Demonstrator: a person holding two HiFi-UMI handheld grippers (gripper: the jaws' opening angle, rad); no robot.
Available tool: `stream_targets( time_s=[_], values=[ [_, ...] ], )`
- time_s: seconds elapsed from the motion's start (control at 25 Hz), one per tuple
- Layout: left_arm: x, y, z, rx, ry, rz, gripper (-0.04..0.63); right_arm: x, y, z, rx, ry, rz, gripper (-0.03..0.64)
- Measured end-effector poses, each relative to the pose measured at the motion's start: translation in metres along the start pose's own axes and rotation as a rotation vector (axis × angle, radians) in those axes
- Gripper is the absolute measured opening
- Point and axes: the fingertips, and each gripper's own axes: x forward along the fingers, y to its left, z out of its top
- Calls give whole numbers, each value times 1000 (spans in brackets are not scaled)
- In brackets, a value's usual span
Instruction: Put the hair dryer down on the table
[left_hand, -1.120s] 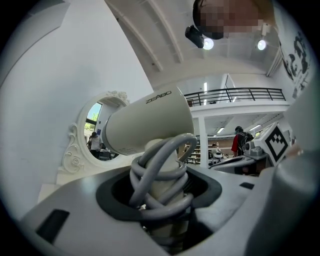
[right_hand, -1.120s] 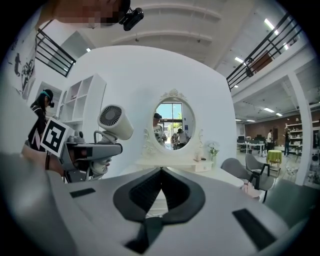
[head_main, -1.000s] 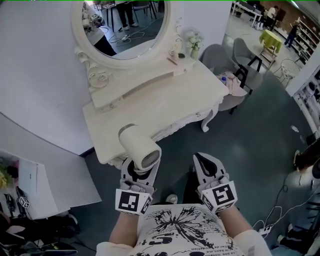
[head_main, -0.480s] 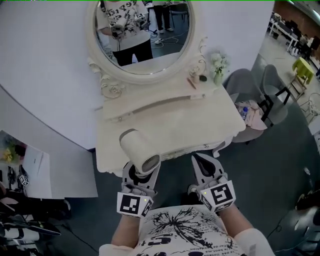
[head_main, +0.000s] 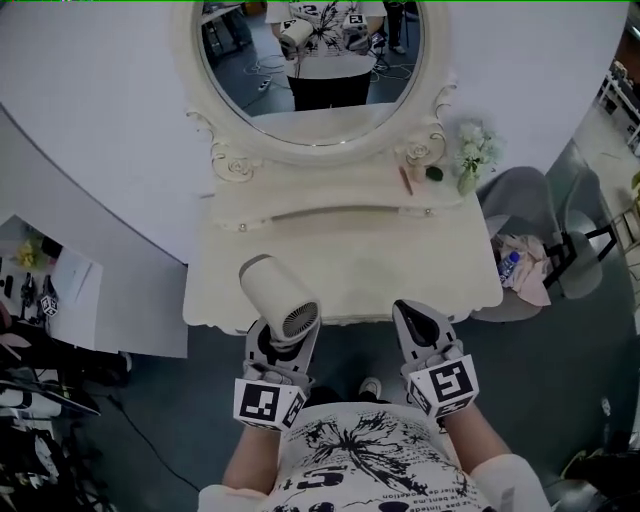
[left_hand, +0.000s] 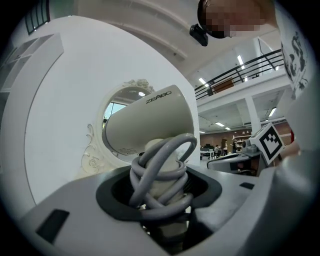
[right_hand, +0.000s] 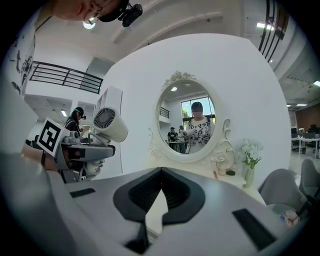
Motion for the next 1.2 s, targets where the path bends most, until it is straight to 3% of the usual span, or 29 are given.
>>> stream_targets(
  time_s=[0.28, 0.76, 1.2],
  values=[
    [27, 15, -18, -3, 51, 63, 241, 34, -20, -9, 15, 31, 58, 11],
    [120, 59, -63, -40, 140, 17, 241, 110, -56, -22, 19, 86, 33, 11],
    [162, 109, -144, -36, 347, -2, 241, 178, -74, -65, 40, 190, 38, 11]
  ],
)
